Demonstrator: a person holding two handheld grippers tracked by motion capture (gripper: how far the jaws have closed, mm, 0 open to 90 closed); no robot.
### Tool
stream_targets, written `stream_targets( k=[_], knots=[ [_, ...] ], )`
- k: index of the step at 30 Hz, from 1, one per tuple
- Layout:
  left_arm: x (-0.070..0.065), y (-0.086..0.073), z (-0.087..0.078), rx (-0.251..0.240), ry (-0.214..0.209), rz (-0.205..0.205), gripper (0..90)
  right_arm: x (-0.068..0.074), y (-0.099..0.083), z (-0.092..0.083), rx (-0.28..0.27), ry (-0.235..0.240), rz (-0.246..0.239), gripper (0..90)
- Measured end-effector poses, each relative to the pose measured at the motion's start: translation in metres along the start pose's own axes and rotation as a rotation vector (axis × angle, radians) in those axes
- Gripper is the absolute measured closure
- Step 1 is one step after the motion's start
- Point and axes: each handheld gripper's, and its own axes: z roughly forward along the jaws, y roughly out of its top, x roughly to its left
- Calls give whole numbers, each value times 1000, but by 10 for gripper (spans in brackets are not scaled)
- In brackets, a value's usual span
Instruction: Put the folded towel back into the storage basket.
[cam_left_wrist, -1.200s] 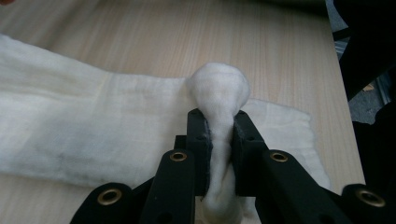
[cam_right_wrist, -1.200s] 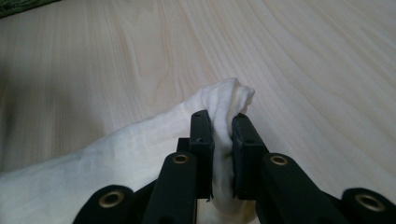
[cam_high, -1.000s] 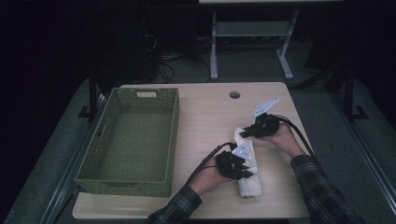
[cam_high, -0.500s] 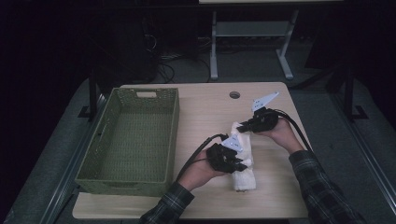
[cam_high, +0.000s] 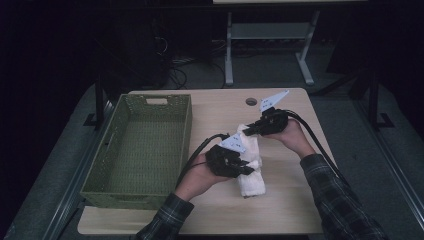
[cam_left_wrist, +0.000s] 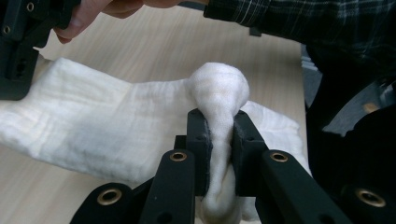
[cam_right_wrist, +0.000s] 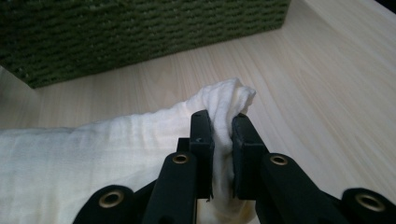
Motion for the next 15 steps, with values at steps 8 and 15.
stream_targets(
  k=[8, 15],
  knots=[
    [8, -5, -34, -36, 31, -16, 796, 3, 24, 6, -11, -5, -15, 810],
    [20, -13, -61, -54, 30, -15, 796, 5, 48, 15, -13, -16, -31, 810]
  ],
)
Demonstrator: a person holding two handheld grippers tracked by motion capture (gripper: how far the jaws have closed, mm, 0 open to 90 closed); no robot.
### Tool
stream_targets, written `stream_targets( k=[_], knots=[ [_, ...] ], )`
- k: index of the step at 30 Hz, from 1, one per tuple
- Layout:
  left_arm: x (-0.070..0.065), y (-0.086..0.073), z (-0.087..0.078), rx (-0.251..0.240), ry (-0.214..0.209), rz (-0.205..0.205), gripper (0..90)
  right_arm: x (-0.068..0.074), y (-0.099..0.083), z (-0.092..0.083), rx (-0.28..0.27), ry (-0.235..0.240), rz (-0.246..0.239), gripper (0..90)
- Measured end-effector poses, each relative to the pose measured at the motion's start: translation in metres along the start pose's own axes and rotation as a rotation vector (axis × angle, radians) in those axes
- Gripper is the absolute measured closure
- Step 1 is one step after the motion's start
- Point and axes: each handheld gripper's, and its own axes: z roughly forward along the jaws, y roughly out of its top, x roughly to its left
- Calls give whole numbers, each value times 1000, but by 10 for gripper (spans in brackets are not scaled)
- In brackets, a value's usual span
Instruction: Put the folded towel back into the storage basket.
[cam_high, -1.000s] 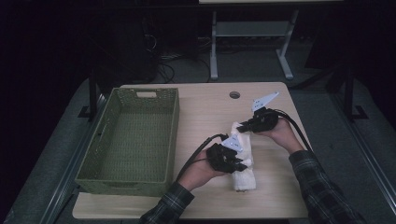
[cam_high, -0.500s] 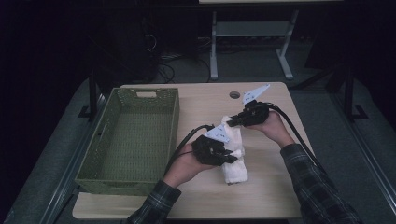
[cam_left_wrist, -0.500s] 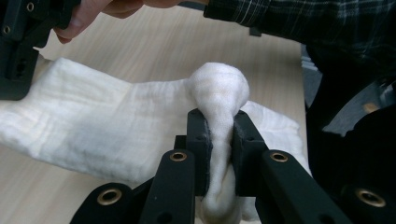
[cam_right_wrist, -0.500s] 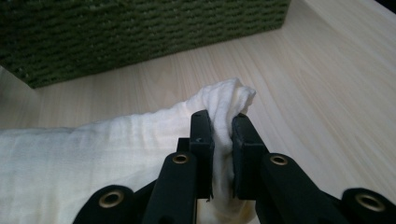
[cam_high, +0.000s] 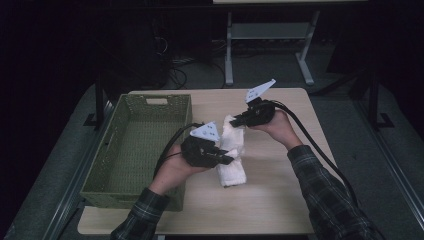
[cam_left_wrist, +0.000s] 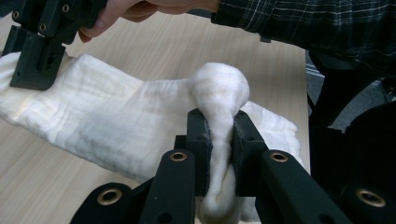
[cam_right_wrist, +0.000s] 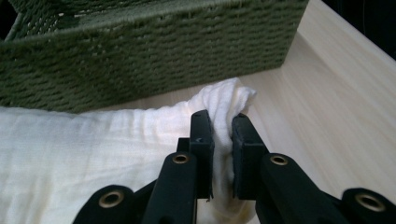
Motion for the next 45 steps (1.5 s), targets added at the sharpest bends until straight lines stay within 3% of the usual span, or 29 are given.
stream_targets(
  k=[11, 28, 45],
  knots=[
    [14, -18, -44, -38, 20, -6, 796, 8, 46, 21, 2, -9, -36, 810],
    [22, -50, -106, -51, 108, -29, 796, 20, 103, 69, -6, 22, -104, 810],
    [24, -86, -153, -32, 185, -67, 795, 33, 133, 120, -11, 61, -137, 810]
  ],
)
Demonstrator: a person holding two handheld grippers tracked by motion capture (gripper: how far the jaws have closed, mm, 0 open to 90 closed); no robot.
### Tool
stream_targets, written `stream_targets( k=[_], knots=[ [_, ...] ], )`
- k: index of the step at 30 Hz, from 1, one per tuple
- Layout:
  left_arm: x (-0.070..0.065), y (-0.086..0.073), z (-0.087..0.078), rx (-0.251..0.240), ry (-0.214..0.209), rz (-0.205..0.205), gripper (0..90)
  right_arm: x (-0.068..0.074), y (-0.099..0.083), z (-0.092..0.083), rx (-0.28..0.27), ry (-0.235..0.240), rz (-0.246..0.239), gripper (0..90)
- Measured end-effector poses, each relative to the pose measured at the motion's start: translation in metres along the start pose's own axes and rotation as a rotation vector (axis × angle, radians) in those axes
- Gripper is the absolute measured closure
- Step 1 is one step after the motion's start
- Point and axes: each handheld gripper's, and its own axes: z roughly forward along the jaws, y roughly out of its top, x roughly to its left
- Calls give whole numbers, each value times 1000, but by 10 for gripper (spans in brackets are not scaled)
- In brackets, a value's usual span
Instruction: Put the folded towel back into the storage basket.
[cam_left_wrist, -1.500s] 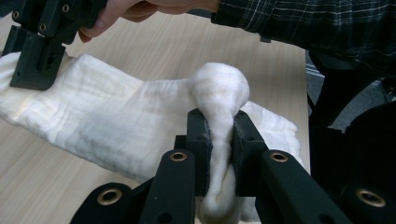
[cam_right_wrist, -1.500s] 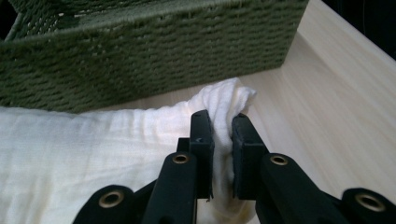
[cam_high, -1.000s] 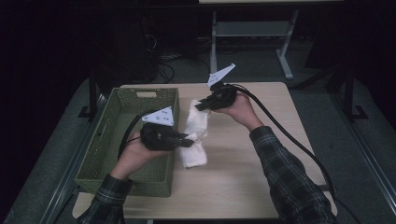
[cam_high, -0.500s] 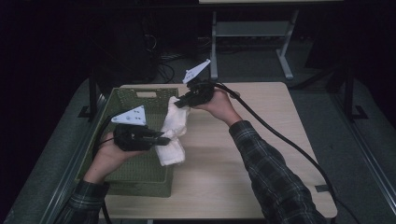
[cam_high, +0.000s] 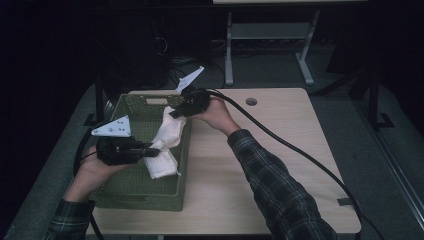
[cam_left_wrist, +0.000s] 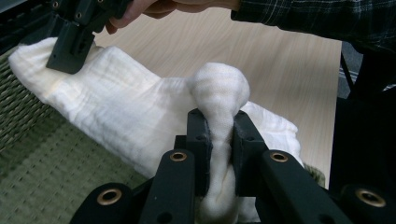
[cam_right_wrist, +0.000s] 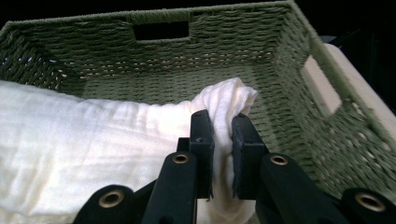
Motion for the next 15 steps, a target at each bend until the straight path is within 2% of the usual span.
stream_targets(
  k=[3, 7, 11, 15],
  knots=[
    [1, -7, -5, 13, 16, 3, 795, 2, 3, 9, -7, 3, -7, 810],
    [4, -16, -6, 18, 17, -3, 794, 3, 3, 17, -17, 19, 17, 810],
    [5, -22, 2, 26, -1, -4, 794, 3, -2, 25, 10, 20, 16, 810],
    [4, -24, 14, 44, -23, 12, 792, 3, -6, 27, 27, 16, 10, 810]
  ],
)
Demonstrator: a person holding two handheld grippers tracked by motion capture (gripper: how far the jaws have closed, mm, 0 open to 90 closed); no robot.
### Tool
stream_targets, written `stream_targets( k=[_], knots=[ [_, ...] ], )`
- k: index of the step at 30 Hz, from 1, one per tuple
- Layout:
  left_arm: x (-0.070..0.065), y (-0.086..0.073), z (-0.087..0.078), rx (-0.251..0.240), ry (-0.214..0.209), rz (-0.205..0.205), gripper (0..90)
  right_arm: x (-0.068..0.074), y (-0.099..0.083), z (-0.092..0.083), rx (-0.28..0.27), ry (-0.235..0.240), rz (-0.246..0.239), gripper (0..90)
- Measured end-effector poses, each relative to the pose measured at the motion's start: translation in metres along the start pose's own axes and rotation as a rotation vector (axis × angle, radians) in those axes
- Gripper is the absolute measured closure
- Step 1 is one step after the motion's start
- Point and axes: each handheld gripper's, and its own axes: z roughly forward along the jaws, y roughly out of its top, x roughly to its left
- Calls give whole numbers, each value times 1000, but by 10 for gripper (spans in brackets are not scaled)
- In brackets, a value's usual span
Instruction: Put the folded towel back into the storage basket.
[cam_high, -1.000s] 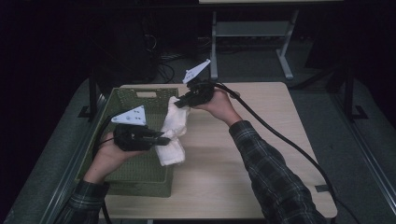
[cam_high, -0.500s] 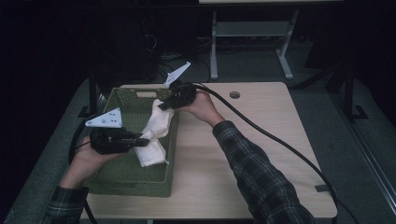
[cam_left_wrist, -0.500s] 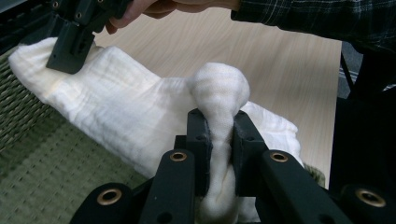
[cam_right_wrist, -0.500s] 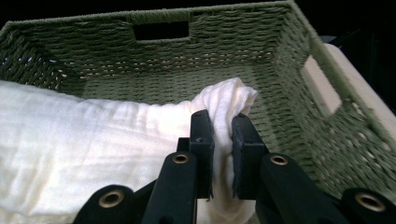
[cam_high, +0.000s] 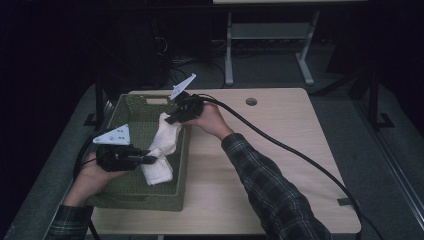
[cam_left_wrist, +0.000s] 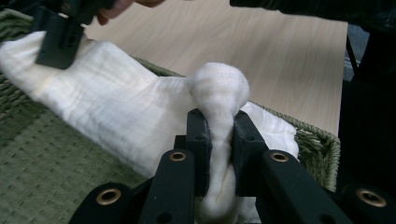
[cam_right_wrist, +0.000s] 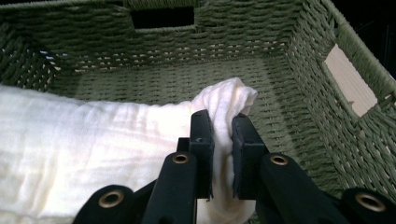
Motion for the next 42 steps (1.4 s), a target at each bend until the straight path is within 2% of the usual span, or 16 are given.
stream_targets(
  k=[3, 10, 13, 14, 16, 19, 26, 31, 34, 36, 39, 42],
  knots=[
    [0, 0, 7, 18, -7, 18, 791, -1, -2, 0, 6, -3, -4, 810],
    [0, -2, 14, 23, -27, 25, 764, -2, -4, 1, -2, -5, -6, 810],
    [-1, -2, 15, 4, -25, 22, 571, -3, -4, 2, -4, -9, -5, 810],
    [-1, -2, 15, -2, -12, 28, 520, -3, -5, 3, -6, -9, -7, 810],
    [-1, -1, 15, -13, 4, 23, 450, -3, -5, 4, -3, -1, 5, 810],
    [-1, -1, 16, -25, 17, 14, 389, -4, -7, 7, 9, -9, -11, 809],
    [0, -1, 17, -35, 19, -1, 372, -8, -6, 5, 0, -18, -5, 809],
    [1, -2, 19, -40, 23, -11, 367, -18, -6, 2, -21, -38, 8, 807],
    [2, -3, 19, -43, 26, -13, 366, -25, -7, 3, -31, -65, 16, 758],
    [2, -2, 20, -42, 29, -14, 364, -29, -7, 2, -45, -96, 20, 666],
    [2, -1, 21, -48, 31, -20, 358, -34, -5, -6, -96, -126, 52, 539],
    [3, 1, 22, -52, 37, -29, 350, -34, -3, -13, -99, -132, 55, 518]
  ],
)
